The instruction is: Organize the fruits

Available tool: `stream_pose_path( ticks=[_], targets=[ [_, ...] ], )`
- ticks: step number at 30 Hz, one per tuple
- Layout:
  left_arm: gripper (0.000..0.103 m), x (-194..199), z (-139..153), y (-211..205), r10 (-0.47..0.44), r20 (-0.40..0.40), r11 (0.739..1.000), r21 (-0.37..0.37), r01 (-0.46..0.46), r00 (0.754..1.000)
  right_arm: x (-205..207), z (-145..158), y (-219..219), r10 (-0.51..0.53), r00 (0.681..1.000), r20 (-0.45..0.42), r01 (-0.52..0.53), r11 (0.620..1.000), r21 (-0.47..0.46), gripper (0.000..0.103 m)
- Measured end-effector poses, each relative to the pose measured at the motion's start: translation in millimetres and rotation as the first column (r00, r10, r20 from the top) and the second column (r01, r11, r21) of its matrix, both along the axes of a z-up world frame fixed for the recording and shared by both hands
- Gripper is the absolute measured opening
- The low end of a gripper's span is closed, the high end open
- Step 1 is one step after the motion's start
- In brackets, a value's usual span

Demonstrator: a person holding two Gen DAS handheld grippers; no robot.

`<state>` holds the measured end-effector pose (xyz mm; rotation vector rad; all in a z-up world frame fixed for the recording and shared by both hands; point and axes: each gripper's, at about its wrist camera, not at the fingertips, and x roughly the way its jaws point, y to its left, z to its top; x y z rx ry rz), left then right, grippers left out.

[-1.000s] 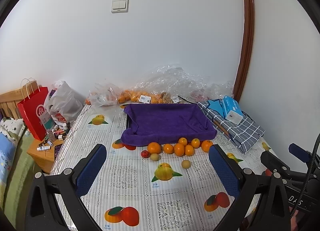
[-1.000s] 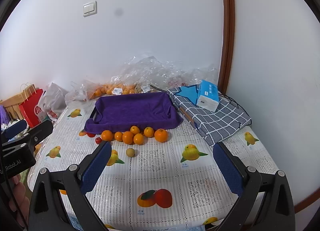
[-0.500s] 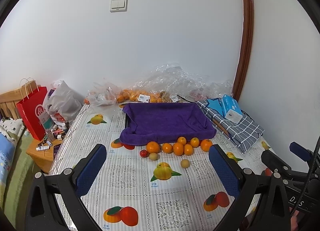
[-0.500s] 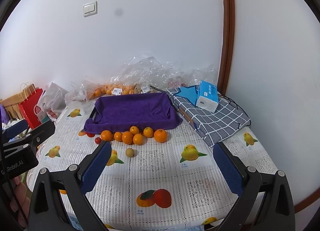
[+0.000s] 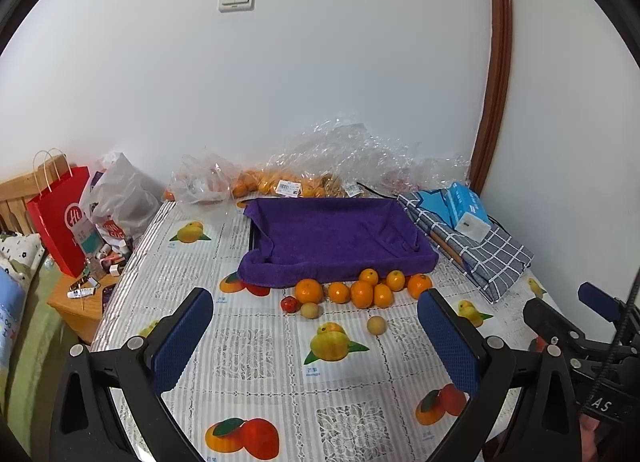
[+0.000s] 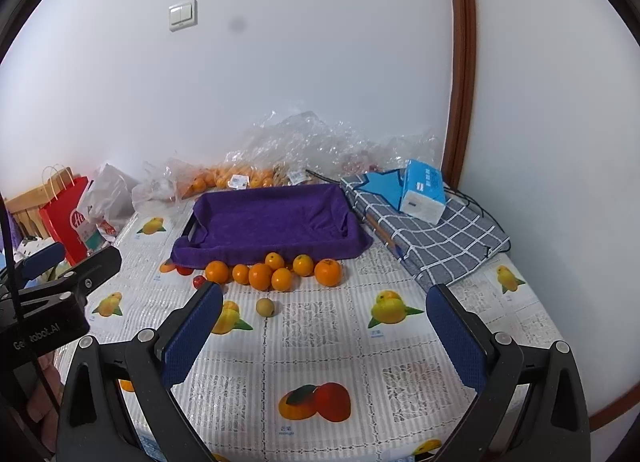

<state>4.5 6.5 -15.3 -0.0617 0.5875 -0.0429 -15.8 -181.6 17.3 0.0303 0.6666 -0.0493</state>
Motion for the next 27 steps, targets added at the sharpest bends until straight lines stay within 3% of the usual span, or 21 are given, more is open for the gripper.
stream_pose_path(
  ticks=[10, 22, 27],
  targets=[
    [0.103, 22.7, -25.4, 13.8, -0.004, -0.004, 0.999, 0.032, 0.004, 1.0, 31.6, -32.1, 8.7, 0.028, 0.999, -0.03, -0.028, 1.0, 0.004, 0.1],
    [0.102, 69.8, -81.6, 49.6, 0.013, -0.112, 1.0, -0.022, -0.016, 0.994, 75.2, -95.1, 10.7, 0.021, 0.99, -0.138, -0.02, 1.0, 0.006, 0.098],
    [0.102, 92.3, -108.0, 59.3, 0.007, -0.185, 1.0, -0.007, -0.008, 0.983, 97.2, -120.2, 5.6, 0.017, 0.98, -0.2, -0.009, 0.999, 0.042, 0.086]
  ],
)
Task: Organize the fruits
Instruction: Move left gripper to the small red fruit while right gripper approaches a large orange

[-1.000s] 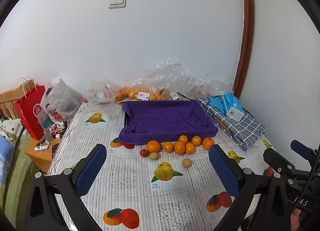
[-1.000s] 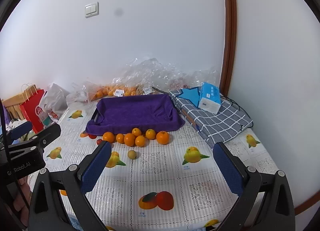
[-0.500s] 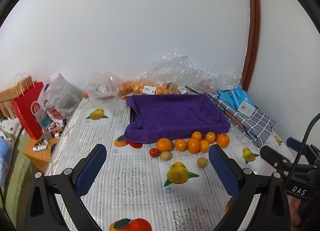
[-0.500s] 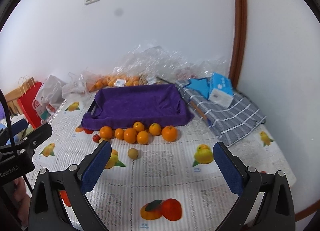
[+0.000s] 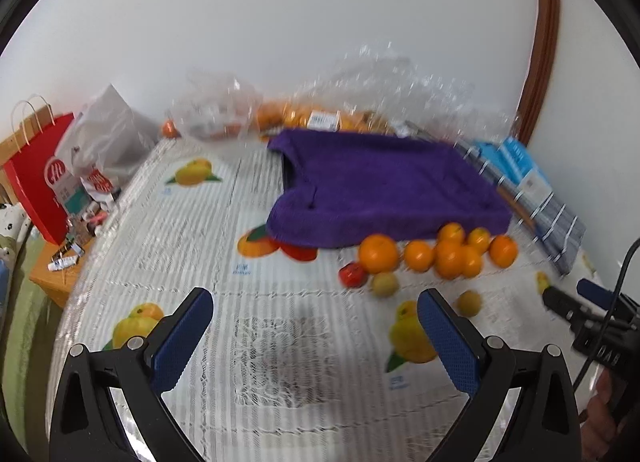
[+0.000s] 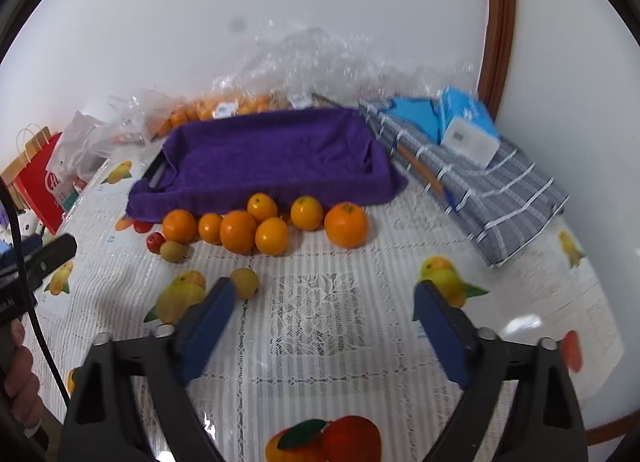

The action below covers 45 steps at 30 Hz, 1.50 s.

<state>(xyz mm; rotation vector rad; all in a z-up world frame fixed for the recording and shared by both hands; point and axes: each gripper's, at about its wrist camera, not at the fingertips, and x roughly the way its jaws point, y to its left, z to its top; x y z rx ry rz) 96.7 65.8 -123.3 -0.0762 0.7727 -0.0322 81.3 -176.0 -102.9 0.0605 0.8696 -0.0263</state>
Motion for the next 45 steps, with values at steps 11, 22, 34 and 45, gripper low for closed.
stream_pose_path(
  ticks=[11, 22, 34, 45],
  targets=[
    [0.102, 30.8, -53.7, 26.0, 0.019, -0.134, 1.0, -0.017, -0.021, 0.991, 26.7, -35.1, -1.2, 0.02, 0.999, -0.043, -0.021, 1.0, -0.018, 0.078],
    [0.094, 31.9, -67.9, 43.3, 0.029, -0.111, 0.998, -0.054, -0.035, 0.993, 45.0, -49.9, 5.4, 0.043, 0.997, -0.059, -0.046, 0.997, -0.055, 0.071],
    [0.085, 37.3, -65.1, 38.3, -0.049, -0.096, 0.992, -0.118, 0.037, 0.994, 66.6, -57.3, -6.4, 0.023, 0.999, -0.038, -0.025, 0.998, -0.059, 0.06],
    [0.078, 61.9, -64.3, -6.2, -0.121, -0.106, 0.992, -0.052, 0.116, 0.987, 87.9, -66.5, -18.2, 0.034, 0.997, -0.07, -0.037, 0.998, -0.05, 0.057]
  ],
)
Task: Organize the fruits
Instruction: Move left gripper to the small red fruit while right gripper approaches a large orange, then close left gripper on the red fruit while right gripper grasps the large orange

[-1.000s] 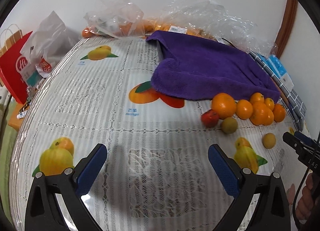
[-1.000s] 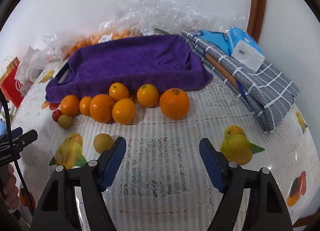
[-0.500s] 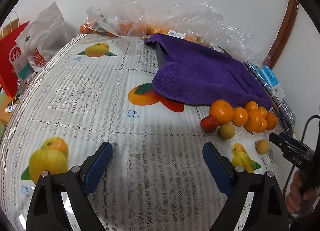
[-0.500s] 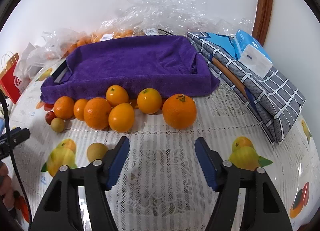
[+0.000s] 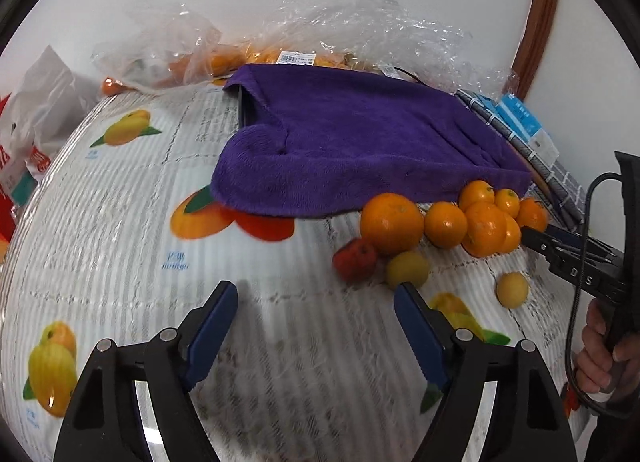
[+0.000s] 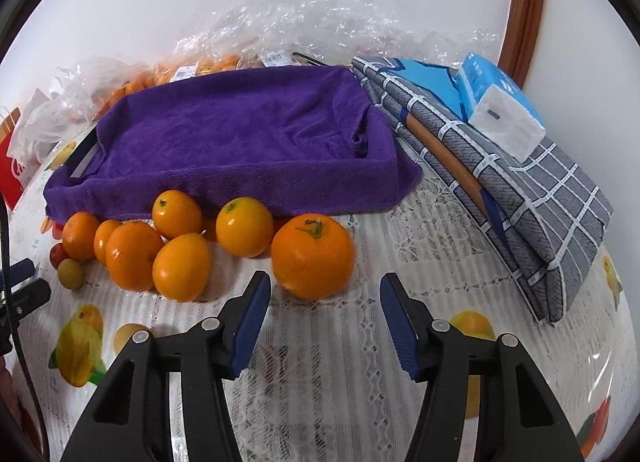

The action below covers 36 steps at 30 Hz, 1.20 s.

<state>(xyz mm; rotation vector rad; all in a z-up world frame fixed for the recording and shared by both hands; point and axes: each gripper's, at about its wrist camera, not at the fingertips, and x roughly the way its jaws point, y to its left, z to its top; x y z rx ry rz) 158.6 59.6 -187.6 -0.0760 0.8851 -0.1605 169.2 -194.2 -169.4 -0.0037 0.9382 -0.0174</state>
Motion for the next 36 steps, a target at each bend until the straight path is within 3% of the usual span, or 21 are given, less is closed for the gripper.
stream_pose_path(
  ticks=[7, 11, 14, 18, 22, 27, 36],
  targets=[
    [0.062, 13.9, 1.6, -8.2, 0.001, 0.009, 0.999, 0.04, -0.001, 1.0, 11.6, -3.7, 4.9, 0.015, 1.0, 0.001, -0.015, 1.0, 0.0, 0.057],
    [0.043, 15.5, 2.9, -12.1, -0.027, 0.023, 0.999, 0.022, 0.027, 0.999, 17.8, -4.5, 5.6, 0.022, 1.0, 0.004, -0.022, 1.0, 0.004, 0.053],
    [0.028, 15.2, 2.5, -12.4, -0.066, 0.021, 0.997, -0.029, 0.067, 0.998, 16.5, -4.2, 4.3, 0.023, 1.0, 0.013, -0.023, 1.0, 0.011, 0.044],
    [0.026, 14.2, 2.8, -3.3, -0.069, 0.03, 0.991, -0.111, 0.072, 0.997, 14.5, -3.2, 3.4, 0.019, 1.0, 0.019, -0.019, 1.0, 0.023, 0.043],
    [0.025, 11.1, 5.3, -2.7, -0.07, 0.053, 0.988, -0.133, 0.076, 0.996, 9.6, -1.3, 3.3, 0.022, 0.999, 0.029, -0.023, 0.999, 0.041, 0.043],
    [0.027, 14.5, 1.7, -0.6, -0.065, 0.024, 0.986, -0.153, 0.068, 0.998, 7.6, 0.0, 6.8, 0.041, 0.999, 0.035, -0.042, 0.999, 0.03, 0.043],
    [0.029, 10.2, 1.1, -11.8, -0.028, 0.011, 0.999, -0.039, 0.028, 1.0, 8.3, -0.1, 4.4, 0.042, 0.999, 0.033, -0.043, 0.998, 0.044, 0.043]
  ],
)
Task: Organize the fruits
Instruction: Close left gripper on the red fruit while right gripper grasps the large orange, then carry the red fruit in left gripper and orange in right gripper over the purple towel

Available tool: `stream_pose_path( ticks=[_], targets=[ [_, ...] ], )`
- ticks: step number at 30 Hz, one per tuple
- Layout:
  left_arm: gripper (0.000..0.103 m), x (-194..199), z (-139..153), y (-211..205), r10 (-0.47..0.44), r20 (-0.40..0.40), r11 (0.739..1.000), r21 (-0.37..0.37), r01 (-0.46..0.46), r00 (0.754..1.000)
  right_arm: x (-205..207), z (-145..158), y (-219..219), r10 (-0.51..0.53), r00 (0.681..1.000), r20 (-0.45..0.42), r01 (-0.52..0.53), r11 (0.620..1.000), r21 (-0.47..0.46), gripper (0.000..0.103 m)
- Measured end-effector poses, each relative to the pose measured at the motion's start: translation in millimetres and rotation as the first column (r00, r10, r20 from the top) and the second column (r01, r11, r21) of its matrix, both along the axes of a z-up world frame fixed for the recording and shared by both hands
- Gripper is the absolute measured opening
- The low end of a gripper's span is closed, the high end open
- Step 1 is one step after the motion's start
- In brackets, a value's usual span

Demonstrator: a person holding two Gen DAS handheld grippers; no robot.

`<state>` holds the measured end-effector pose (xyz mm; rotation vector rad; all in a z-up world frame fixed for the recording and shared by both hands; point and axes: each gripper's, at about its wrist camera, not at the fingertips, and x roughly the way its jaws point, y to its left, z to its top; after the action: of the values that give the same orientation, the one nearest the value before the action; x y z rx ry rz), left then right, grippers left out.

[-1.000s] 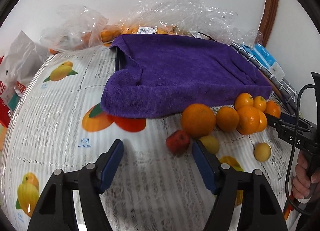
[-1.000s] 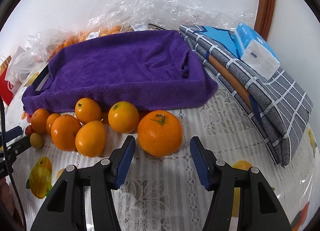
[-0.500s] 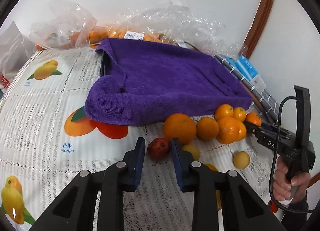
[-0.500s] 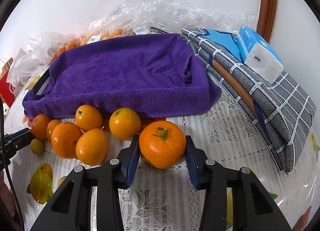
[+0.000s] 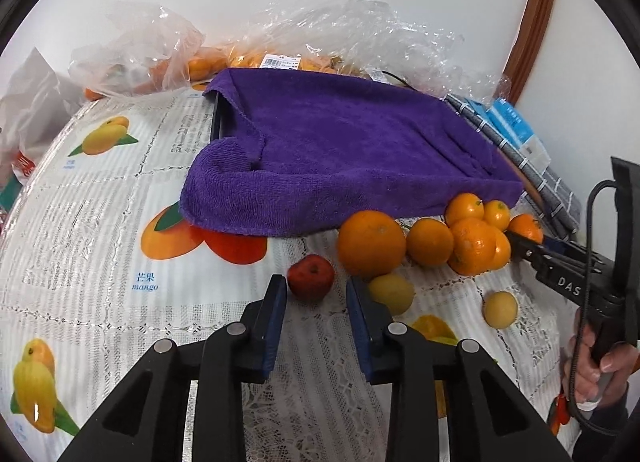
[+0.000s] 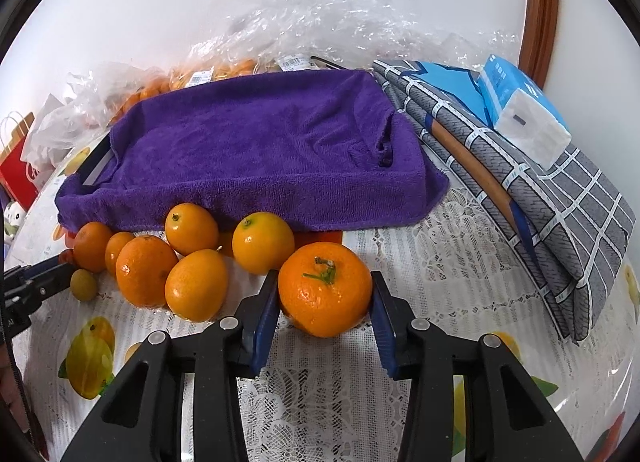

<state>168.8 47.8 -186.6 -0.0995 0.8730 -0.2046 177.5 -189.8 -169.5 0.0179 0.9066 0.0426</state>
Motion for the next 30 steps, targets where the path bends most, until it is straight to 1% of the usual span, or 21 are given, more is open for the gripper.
stream_pose_path(
  ticks=[1, 2, 5, 10, 12, 18, 22, 24, 27, 30],
  targets=[
    [0.027, 0.2, 0.2, -1.4, -0.004, 0.001, 1.0, 0.0, 0.004, 1.0, -0.2, 0.2, -0.3, 0.0, 1.0, 0.001, 0.0, 1.0, 0.004, 0.042],
    [0.022, 0.7, -0.1, -2.4, -0.01, -0.001, 1.0, -0.001, 0.01, 1.0, -0.7, 0.4, -0.8, 0.0, 1.0, 0.003, 0.0, 1.0, 0.006, 0.042],
    [0.022, 1.7, 0.2, -1.7, -0.01, -0.003, 1.0, -0.015, 0.01, 1.0, -1.7, 1.0, -0.3, 0.003, 1.0, 0.007, -0.003, 1.0, 0.01, 0.042],
    [0.022, 0.1, 1.1, 5.8, 0.001, -0.018, 0.997, -0.071, -0.003, 1.0, -3.3, 1.8, -0.2, 0.005, 1.0, 0.01, -0.005, 1.0, 0.016, 0.042],
    [0.022, -2.7, 3.5, 6.6, 0.005, -0.011, 0.997, -0.075, -0.006, 1.0, -4.4, 2.8, -0.6, 0.004, 1.0, 0.017, -0.004, 1.0, 0.02, 0.042],
    [0.022, -11.3, 19.5, 6.7, 0.007, 0.028, 0.997, -0.072, -0.005, 1.0, -9.7, 7.0, -4.5, -0.005, 0.999, 0.042, 0.003, 0.999, 0.041, 0.042],
    [0.022, -12.8, 33.4, 5.1, 0.016, 0.062, 0.998, -0.056, -0.013, 0.998, -16.4, 9.5, -9.3, -0.003, 0.998, 0.056, 0.0, 0.999, 0.052, 0.042],
    [0.022, -11.9, 40.6, 5.1, 0.02, 0.076, 0.998, -0.06, -0.015, 0.997, -19.1, 10.8, -9.9, 0.005, 0.999, 0.049, -0.007, 0.999, 0.049, 0.042],
    [0.022, -7.4, 51.3, 5.7, 0.022, 0.094, 0.997, -0.076, -0.015, 0.995, -22.9, 20.6, -10.1, 0.001, 0.998, 0.056, -0.004, 0.999, 0.048, 0.042],
    [0.022, 3.3, 61.4, 3.0, 0.022, 0.106, 0.997, -0.073, -0.014, 0.994, -25.7, 40.6, -6.8, 0.008, 0.996, 0.092, -0.012, 0.999, 0.045, 0.042]
  ],
)
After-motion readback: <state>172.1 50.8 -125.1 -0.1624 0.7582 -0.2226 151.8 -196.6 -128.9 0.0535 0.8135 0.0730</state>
